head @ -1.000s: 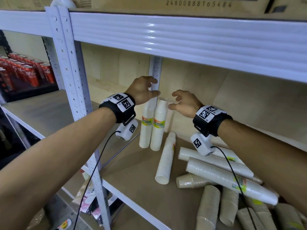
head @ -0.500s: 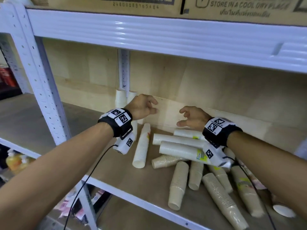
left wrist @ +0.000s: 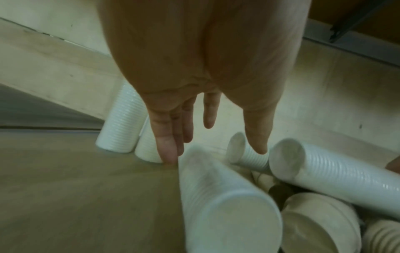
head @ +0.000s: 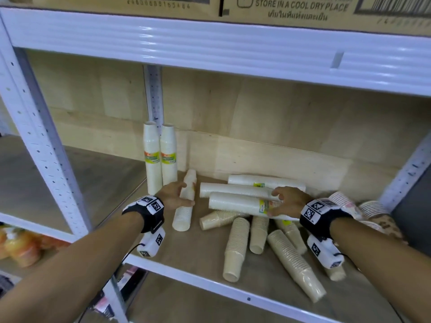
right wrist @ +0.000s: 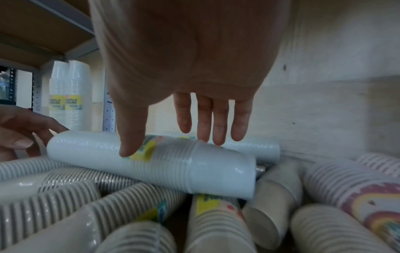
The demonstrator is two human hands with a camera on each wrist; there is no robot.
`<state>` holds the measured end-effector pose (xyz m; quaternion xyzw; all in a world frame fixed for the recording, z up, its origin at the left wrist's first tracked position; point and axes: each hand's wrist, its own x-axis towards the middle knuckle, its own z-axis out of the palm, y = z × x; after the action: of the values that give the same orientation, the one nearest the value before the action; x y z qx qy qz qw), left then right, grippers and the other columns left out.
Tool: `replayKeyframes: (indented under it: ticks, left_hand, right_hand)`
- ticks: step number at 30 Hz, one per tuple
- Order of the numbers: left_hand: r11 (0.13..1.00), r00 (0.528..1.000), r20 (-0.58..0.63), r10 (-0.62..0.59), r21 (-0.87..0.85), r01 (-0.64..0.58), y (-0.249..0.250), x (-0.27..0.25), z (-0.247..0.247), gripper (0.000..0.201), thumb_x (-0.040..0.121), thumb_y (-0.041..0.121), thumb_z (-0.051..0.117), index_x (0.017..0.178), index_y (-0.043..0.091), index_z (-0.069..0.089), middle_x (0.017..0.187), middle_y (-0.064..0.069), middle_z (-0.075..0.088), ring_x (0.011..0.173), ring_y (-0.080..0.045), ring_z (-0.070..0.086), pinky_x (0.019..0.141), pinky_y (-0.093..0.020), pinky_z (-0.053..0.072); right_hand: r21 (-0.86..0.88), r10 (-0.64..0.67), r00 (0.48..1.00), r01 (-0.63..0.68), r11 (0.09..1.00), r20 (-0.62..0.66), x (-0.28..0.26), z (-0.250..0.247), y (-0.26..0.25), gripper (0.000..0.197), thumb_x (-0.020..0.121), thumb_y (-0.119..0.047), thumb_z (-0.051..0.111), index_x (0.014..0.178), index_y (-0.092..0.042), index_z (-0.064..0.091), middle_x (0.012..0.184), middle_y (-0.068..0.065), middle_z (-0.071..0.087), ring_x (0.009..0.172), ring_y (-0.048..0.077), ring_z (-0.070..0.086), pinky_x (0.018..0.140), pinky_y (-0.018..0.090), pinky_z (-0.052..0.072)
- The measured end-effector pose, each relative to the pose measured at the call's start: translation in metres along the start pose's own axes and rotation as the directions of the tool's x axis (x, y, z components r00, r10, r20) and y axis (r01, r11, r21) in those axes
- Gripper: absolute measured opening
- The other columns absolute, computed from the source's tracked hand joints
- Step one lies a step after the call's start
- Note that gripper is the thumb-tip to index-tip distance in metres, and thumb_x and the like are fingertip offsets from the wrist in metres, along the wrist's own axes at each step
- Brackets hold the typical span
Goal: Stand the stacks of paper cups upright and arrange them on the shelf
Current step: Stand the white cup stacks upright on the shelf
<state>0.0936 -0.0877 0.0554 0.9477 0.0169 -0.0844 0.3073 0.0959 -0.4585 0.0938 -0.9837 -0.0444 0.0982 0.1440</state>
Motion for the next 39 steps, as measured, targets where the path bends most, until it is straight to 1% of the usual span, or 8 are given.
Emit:
replayKeyframes:
  ticks: [8,12,16,21,24,29,36,39]
  left_hand:
    - [0.996,0.995,0.04,-0.088,0.024,0.087,-0.018,0.004,0.023,0.105,0.073,0.057,0.076,0.155,0.021,0.02,0.155,-0.003,0.035,0.136,-0.023,0.042,0.107,-0.037,0.04]
    - [0.981,0.988,0.065,-0.141,-0.127,0.148,-0.017,0.003,0.028,0.108,0.071,0.049,0.082,0.155,0.025,0.018,0.151,-0.004,0.037,0.122,-0.028,0.054,0.071,-0.036,0.059]
    - [0.977,0.986,0.076,-0.15,-0.141,0.16,-0.015,0.004,0.027,0.104,0.074,0.039,0.082,0.155,0.024,0.017,0.147,-0.007,0.038,0.11,-0.03,0.059,0.05,-0.031,0.056]
    - [0.973,0.986,0.101,-0.134,-0.176,0.15,-0.013,-0.003,0.023,0.088,0.078,0.027,0.079,0.147,0.027,0.024,0.128,-0.003,0.047,0.104,-0.029,0.059,0.058,-0.038,0.059]
    - [0.98,0.989,0.097,-0.112,-0.154,0.126,-0.009,-0.012,0.017,0.088,0.077,0.026,0.078,0.146,0.028,0.024,0.135,-0.003,0.044,0.106,-0.029,0.057,0.07,-0.049,0.061]
    - [0.979,0.997,0.03,-0.071,-0.187,0.075,0.004,-0.022,0.003,0.085,0.077,0.017,0.077,0.145,0.022,0.026,0.136,-0.006,0.045,0.113,-0.028,0.051,0.08,-0.055,0.057]
    - [0.989,0.999,-0.037,-0.011,-0.146,0.005,0.019,-0.032,-0.021,0.082,0.078,0.01,0.076,0.146,0.013,0.028,0.131,-0.007,0.051,0.112,-0.021,0.05,0.085,-0.035,0.047]
    - [0.989,0.998,-0.062,-0.012,-0.149,0.003,0.019,-0.035,-0.032,0.079,0.073,0.013,0.08,0.139,0.012,0.037,0.124,-0.004,0.054,0.116,-0.024,0.054,0.087,-0.034,0.047]
  right_hand:
    - [-0.075,-0.066,0.998,0.068,0.995,0.021,-0.003,0.013,0.024,0.066,0.059,-0.049,0.082,0.118,-0.036,0.055,0.111,-0.014,0.059,0.106,0.012,0.059,0.089,0.029,0.048]
    - [-0.038,-0.114,0.993,0.115,0.993,0.008,-0.012,0.014,0.026,0.054,0.069,-0.029,0.083,0.119,-0.026,0.061,0.109,-0.01,0.065,0.099,0.008,0.06,0.088,0.027,0.047]
    - [-0.019,-0.126,0.992,0.126,0.992,-0.007,-0.013,0.012,0.027,0.054,0.072,-0.03,0.083,0.122,-0.028,0.062,0.108,-0.01,0.065,0.102,0.011,0.062,0.089,0.025,0.046]
    - [-0.077,-0.061,0.998,0.061,0.995,0.0,-0.013,-0.002,0.021,0.052,0.069,-0.033,0.084,0.116,-0.027,0.063,0.111,-0.006,0.067,0.092,0.009,0.061,0.081,0.024,0.047]
    - [-0.139,-0.061,0.998,0.057,0.989,-0.025,-0.015,-0.021,0.013,0.064,0.064,-0.04,0.084,0.122,-0.028,0.06,0.115,-0.005,0.063,0.096,0.013,0.061,0.083,0.028,0.051]
    - [-0.129,-0.137,0.987,0.125,0.984,-0.083,-0.02,-0.064,-0.017,0.049,0.067,-0.043,0.082,0.11,-0.029,0.065,0.112,-0.005,0.062,0.098,0.015,0.059,0.088,0.034,0.051]
    - [0.016,-0.297,0.939,0.305,0.952,-0.173,-0.017,-0.096,-0.086,0.046,0.074,-0.038,0.081,0.114,-0.023,0.064,0.106,0.0,0.056,0.097,0.015,0.053,0.079,0.026,0.041]
    - [0.045,-0.358,0.908,0.376,0.926,-0.218,-0.015,-0.101,-0.119,0.041,0.074,-0.036,0.081,0.109,-0.024,0.063,0.11,-0.002,0.055,0.1,0.013,0.053,0.081,0.027,0.041]
